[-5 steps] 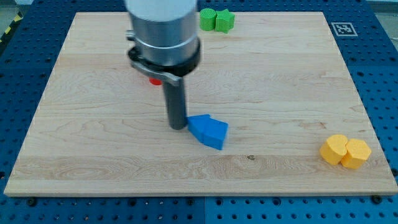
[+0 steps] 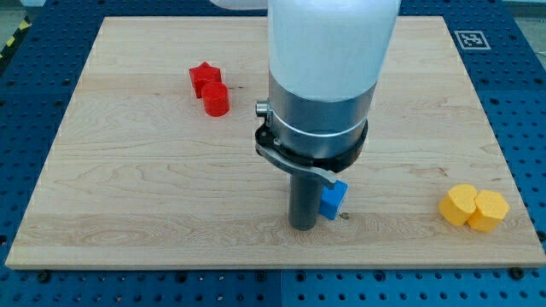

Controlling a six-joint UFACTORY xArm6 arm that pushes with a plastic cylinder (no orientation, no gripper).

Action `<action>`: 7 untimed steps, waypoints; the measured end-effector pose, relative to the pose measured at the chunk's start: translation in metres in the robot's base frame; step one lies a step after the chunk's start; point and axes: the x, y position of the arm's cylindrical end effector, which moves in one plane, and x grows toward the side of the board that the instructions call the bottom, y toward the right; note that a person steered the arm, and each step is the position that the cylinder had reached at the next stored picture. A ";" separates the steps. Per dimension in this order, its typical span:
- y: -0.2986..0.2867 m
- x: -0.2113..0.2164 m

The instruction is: Slide the blue cube towards the top right

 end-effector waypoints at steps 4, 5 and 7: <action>0.076 -0.040; 0.103 -0.054; 0.113 -0.090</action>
